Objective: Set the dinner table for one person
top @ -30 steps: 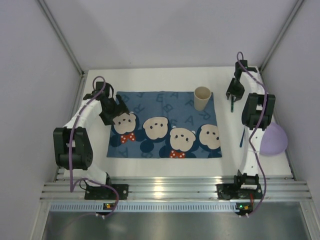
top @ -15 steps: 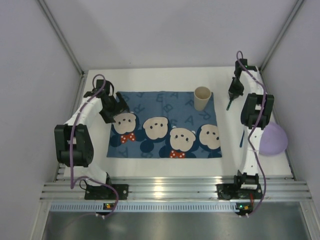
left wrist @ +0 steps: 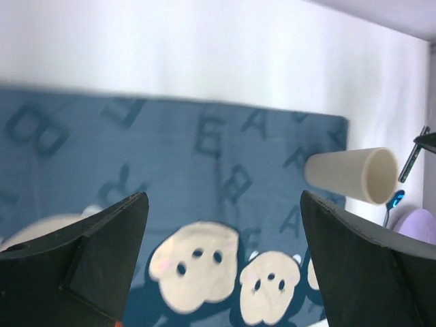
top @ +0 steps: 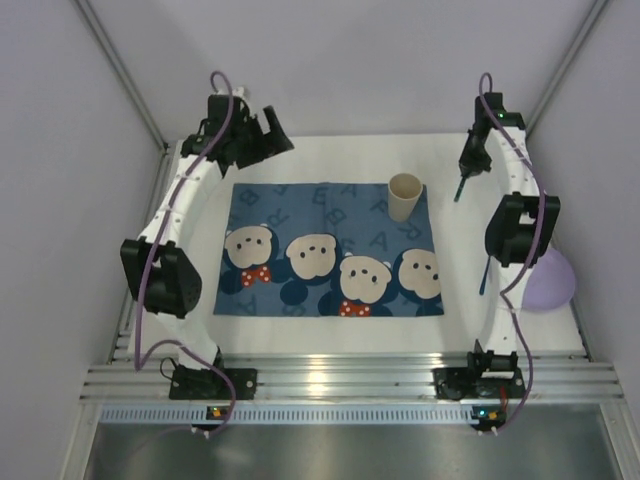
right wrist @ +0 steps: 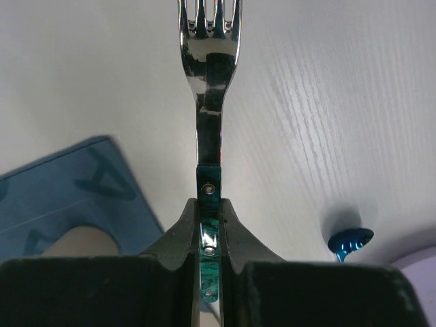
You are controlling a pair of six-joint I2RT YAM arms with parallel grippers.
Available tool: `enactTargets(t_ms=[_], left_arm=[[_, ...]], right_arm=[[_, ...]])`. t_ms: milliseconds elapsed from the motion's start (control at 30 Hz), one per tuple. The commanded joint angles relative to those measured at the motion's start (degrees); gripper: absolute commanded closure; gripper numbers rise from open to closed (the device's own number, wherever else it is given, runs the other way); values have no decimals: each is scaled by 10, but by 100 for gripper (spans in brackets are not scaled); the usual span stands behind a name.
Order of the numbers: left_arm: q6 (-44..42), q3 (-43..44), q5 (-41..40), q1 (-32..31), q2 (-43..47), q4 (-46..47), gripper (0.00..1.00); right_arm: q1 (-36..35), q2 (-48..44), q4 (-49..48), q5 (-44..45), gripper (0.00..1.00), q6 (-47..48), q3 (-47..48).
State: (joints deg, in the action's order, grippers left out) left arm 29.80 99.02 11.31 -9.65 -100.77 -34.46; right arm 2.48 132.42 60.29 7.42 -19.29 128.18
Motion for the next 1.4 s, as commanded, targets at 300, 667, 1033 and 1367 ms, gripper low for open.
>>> enactTargets(t_ms=[300, 667, 1033, 1367], left_arm=[[-121, 134, 39, -185, -66, 25, 2], [-75, -36, 167, -213, 43, 178, 7], [-31, -98, 215, -216, 82, 236, 17], [-10, -143, 232, -223, 84, 265, 34]], right_arm=[[-111, -181, 40, -129, 100, -61, 38], [-187, -247, 7, -221, 100, -135, -3], [-262, -274, -5, -216, 100, -162, -36], [-274, -281, -17, -256, 100, -202, -16]])
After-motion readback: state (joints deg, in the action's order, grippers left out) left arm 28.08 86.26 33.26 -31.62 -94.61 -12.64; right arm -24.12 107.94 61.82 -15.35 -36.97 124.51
